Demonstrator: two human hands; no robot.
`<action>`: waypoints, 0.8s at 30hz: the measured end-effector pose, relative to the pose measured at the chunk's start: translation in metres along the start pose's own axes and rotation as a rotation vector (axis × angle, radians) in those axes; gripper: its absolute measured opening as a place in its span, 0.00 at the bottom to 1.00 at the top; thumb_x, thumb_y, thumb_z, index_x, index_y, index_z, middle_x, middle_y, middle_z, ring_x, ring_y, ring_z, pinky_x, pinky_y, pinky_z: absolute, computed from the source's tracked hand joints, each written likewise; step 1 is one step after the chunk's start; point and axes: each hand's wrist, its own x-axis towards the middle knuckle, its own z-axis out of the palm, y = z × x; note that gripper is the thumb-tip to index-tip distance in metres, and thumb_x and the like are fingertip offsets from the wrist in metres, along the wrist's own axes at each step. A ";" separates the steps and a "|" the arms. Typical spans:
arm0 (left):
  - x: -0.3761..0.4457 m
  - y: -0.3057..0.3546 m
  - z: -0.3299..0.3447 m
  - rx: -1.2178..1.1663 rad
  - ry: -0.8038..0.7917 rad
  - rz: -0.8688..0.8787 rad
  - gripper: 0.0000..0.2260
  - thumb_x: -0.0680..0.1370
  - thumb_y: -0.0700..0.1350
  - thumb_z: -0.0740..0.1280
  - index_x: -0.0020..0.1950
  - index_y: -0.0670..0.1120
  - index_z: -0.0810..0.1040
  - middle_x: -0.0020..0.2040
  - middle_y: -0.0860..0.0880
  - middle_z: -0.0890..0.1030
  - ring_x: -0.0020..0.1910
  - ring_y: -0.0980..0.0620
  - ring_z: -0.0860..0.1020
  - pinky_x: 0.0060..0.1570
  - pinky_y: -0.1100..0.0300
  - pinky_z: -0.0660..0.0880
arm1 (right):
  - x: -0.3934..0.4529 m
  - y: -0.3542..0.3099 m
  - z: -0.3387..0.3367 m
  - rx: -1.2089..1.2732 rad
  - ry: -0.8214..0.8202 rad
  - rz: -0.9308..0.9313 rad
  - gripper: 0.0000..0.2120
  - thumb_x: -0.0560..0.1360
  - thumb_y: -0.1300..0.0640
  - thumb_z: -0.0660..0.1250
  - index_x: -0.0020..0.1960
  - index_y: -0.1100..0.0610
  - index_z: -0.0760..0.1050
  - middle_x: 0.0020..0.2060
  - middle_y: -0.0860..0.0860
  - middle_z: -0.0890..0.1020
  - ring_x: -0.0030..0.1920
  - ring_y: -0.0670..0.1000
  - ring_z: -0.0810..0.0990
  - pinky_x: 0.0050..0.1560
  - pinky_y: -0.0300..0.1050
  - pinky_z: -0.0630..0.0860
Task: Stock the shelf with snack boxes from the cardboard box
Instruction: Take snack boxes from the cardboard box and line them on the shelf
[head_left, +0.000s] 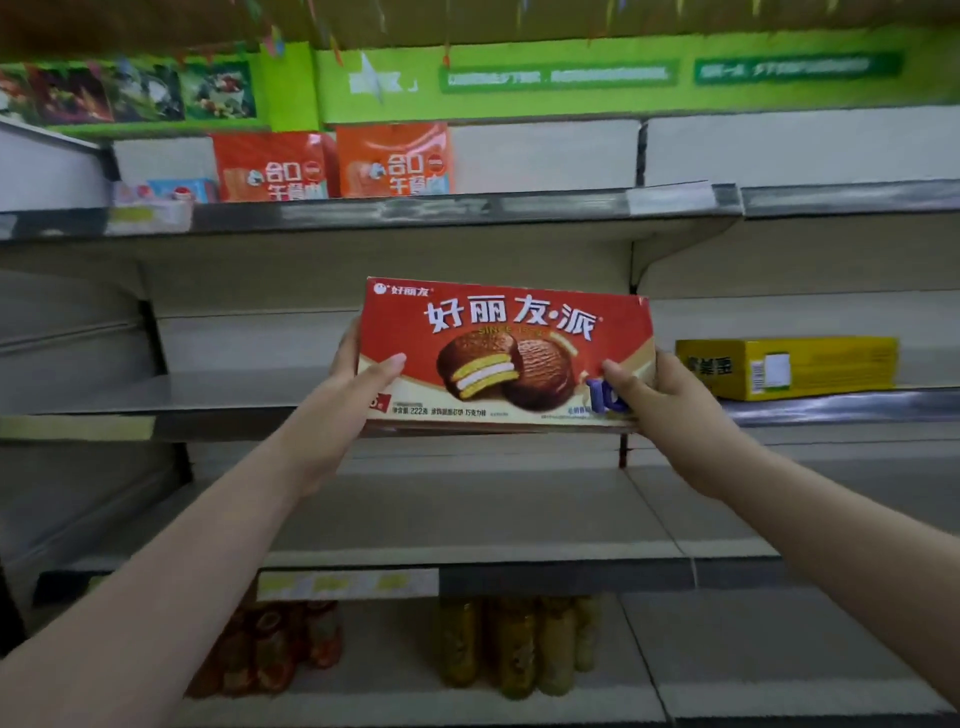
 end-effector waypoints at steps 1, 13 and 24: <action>0.008 -0.001 0.003 0.020 -0.015 -0.001 0.25 0.81 0.49 0.61 0.75 0.62 0.55 0.48 0.47 0.83 0.46 0.48 0.83 0.55 0.46 0.78 | 0.005 -0.002 -0.005 -0.025 0.002 -0.014 0.19 0.77 0.43 0.64 0.64 0.50 0.68 0.53 0.47 0.81 0.53 0.48 0.80 0.56 0.50 0.77; 0.081 -0.023 0.027 0.086 -0.007 -0.067 0.43 0.71 0.45 0.74 0.78 0.56 0.50 0.60 0.48 0.78 0.53 0.49 0.81 0.59 0.49 0.76 | 0.079 0.012 -0.023 -0.149 -0.014 -0.048 0.23 0.78 0.49 0.65 0.69 0.54 0.64 0.57 0.50 0.77 0.50 0.48 0.76 0.42 0.39 0.70; 0.167 -0.060 0.003 0.233 -0.154 -0.174 0.38 0.65 0.34 0.77 0.70 0.50 0.64 0.60 0.46 0.78 0.56 0.47 0.79 0.46 0.54 0.79 | 0.141 0.038 0.014 -0.231 -0.025 0.079 0.27 0.74 0.60 0.72 0.69 0.57 0.64 0.61 0.53 0.77 0.55 0.52 0.77 0.55 0.47 0.74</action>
